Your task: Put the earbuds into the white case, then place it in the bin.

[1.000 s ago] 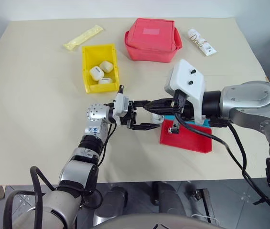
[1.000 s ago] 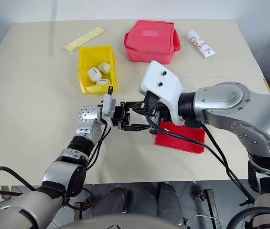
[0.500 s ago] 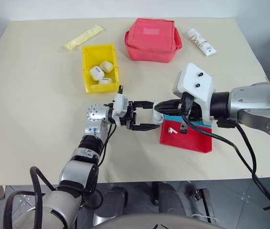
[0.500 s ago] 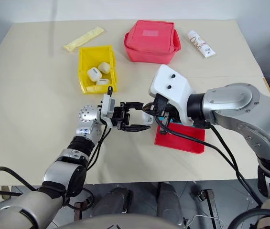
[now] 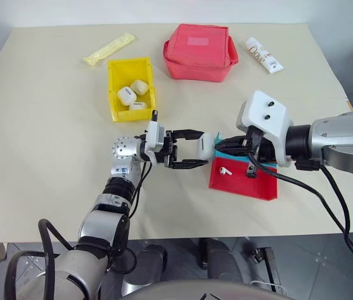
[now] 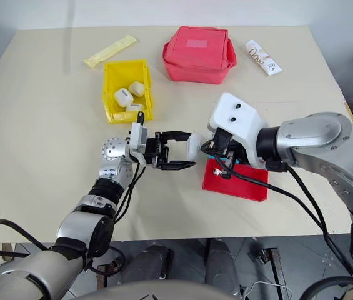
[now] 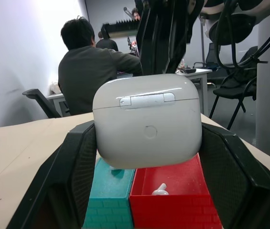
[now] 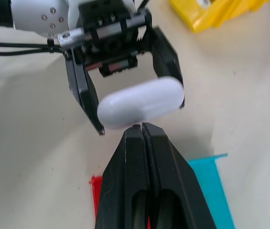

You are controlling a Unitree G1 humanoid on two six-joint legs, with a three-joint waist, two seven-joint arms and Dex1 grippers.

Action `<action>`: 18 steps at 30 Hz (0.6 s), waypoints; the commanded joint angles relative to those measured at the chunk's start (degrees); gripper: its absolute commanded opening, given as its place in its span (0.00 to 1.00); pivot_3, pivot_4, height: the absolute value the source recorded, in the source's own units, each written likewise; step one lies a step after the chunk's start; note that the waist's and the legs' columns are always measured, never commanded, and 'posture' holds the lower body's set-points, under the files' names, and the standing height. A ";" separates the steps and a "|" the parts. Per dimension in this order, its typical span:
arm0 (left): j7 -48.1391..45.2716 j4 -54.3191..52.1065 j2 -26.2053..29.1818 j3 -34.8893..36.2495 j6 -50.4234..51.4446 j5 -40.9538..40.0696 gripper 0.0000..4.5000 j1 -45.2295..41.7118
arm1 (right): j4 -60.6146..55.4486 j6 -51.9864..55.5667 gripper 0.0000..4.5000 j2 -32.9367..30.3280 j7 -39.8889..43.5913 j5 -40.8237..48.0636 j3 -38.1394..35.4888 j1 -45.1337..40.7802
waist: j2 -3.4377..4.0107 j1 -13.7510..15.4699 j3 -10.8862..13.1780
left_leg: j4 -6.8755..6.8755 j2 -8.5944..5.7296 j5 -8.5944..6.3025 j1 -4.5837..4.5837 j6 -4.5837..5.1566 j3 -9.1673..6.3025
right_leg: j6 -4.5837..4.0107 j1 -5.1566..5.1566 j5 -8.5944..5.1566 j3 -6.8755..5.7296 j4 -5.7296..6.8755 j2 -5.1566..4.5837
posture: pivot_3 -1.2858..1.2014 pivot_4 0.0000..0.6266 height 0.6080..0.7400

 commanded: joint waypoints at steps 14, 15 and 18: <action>3.86 -2.95 12.45 -1.95 3.09 5.75 0.63 -5.78 | -7.57 -14.91 0.01 15.06 -4.51 1.44 -24.14 36.95 | -0.13 0.69 -0.04 | 0.00 0.00 0.00 0.12 -0.02 0.01 | 0.00 0.08 0.00 0.04 0.07 0.05 | 0.52 0.24 1.00; 4.08 -3.05 13.15 -2.01 3.40 5.92 0.63 -6.04 | -7.67 -16.10 0.01 15.28 -4.30 1.25 -23.74 37.69 | -0.11 0.68 -0.03 | 0.00 -0.01 0.00 0.14 -0.02 0.02 | 0.00 0.09 0.00 0.05 0.08 0.05 | 0.52 0.24 1.00; 6.00 -2.68 15.99 -0.67 4.46 5.69 0.63 -7.66 | -6.84 -20.15 0.01 17.69 -4.14 1.49 -22.69 37.87 | -0.12 0.54 -0.03 | -0.01 0.02 0.00 0.16 -0.02 0.02 | 0.00 0.10 0.00 0.05 0.08 0.08 | 0.52 0.24 1.00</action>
